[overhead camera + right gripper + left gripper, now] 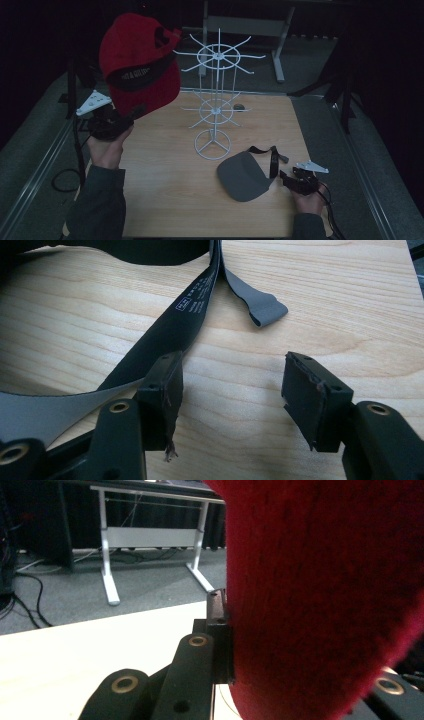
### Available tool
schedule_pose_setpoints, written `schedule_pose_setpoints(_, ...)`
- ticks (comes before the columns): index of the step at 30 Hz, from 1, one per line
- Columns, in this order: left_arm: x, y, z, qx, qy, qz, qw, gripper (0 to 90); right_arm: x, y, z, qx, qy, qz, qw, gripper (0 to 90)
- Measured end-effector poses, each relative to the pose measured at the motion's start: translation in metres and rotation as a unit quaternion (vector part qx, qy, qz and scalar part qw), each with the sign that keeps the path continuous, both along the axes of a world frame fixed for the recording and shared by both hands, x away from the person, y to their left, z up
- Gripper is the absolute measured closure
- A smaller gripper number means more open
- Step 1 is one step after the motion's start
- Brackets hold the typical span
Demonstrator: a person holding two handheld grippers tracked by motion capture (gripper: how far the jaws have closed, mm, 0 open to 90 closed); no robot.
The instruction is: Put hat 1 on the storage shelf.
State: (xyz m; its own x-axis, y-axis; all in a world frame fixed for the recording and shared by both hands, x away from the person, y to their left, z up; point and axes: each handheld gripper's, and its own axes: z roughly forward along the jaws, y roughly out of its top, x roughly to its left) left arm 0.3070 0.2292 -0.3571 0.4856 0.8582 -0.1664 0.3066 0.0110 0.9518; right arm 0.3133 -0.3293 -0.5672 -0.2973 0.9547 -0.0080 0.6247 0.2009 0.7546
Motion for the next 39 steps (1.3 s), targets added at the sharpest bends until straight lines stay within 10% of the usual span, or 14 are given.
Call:
schedule_pose_setpoints(28,0.005,-0.021,-0.08,0.042,0.058,0.0,0.9975,84.2,0.0,0.0,0.0,0.0,0.0,0.0,1.0,41.7)
schedule_pose_setpoints(39,0.003,-0.025,-0.09,0.045,0.051,-0.014,0.9976,78.2,0.0,0.0,0.0,0.0,0.0,0.0,1.0,41.7)
